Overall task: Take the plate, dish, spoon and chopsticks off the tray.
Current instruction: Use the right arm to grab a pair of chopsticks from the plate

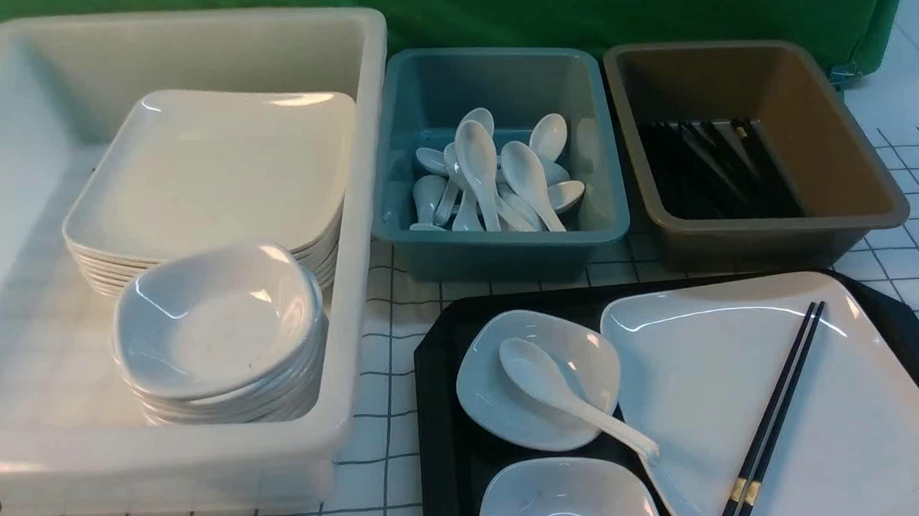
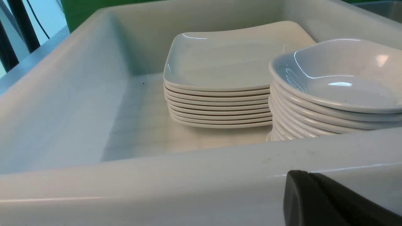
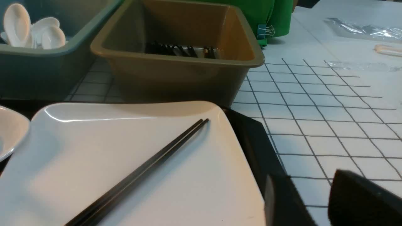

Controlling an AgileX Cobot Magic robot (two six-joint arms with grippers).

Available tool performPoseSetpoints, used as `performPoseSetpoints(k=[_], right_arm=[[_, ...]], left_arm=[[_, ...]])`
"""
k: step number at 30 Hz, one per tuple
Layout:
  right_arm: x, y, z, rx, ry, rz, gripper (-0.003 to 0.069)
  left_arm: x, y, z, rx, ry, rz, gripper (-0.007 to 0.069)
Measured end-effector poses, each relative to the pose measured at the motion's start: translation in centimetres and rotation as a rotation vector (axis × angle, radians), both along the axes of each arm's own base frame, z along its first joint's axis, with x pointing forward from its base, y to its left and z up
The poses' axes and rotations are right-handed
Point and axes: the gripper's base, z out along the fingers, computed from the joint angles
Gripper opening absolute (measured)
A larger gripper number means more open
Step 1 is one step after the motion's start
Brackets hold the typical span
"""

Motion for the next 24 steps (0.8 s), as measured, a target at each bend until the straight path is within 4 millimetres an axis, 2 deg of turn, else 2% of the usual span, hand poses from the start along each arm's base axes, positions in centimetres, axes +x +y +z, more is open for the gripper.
performPoseSetpoints(k=[20,24], right_arm=[[0.00,0.00,0.00,0.001,0.000,0.000,0.0240],[0.00,0.00,0.00,0.001,0.000,0.000,0.0240]], left_arm=[[0.00,0.00,0.00,0.000,0.000,0.000,0.0004],[0.02,0.17,0.15,0.128,-0.016,0.003,0.0004]])
